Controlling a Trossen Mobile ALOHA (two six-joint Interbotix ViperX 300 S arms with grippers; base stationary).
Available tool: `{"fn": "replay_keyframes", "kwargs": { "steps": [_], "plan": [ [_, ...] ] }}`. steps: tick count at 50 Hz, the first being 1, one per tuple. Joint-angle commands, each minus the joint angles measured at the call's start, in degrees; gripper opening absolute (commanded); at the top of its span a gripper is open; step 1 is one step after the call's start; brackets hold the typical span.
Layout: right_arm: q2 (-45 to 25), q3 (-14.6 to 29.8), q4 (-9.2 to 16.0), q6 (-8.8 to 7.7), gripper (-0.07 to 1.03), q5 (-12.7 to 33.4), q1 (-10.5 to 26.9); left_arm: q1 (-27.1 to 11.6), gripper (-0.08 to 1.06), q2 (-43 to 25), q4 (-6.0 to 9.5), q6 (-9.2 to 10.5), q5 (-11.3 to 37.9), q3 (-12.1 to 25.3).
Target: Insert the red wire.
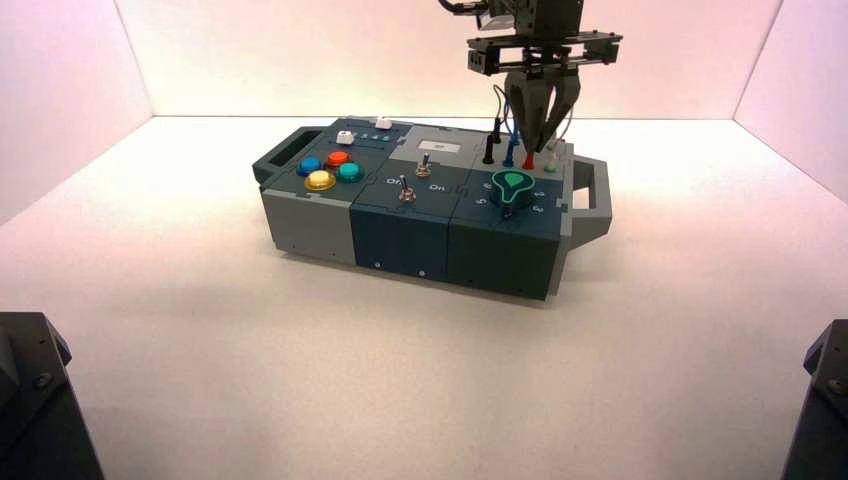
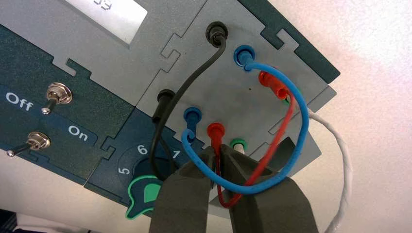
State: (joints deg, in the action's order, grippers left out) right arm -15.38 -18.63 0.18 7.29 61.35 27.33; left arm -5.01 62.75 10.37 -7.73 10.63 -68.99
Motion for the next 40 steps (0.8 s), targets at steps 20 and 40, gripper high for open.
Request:
{"fn": "replay_keyframes", "kwargs": {
  "steps": [20,40],
  "plan": [
    [2.4,0.6,0.1,0.09,0.3,0.0,0.5,0.4,-0.03,0.0,-0.09,-0.26,-0.1,2.1],
    [7.0,0.0,0.0,-0.35,0.34,0.0,0.5,0.4,-0.03,0.1,-0.18,-0.62,-0.1,2.2]
  ]
}}
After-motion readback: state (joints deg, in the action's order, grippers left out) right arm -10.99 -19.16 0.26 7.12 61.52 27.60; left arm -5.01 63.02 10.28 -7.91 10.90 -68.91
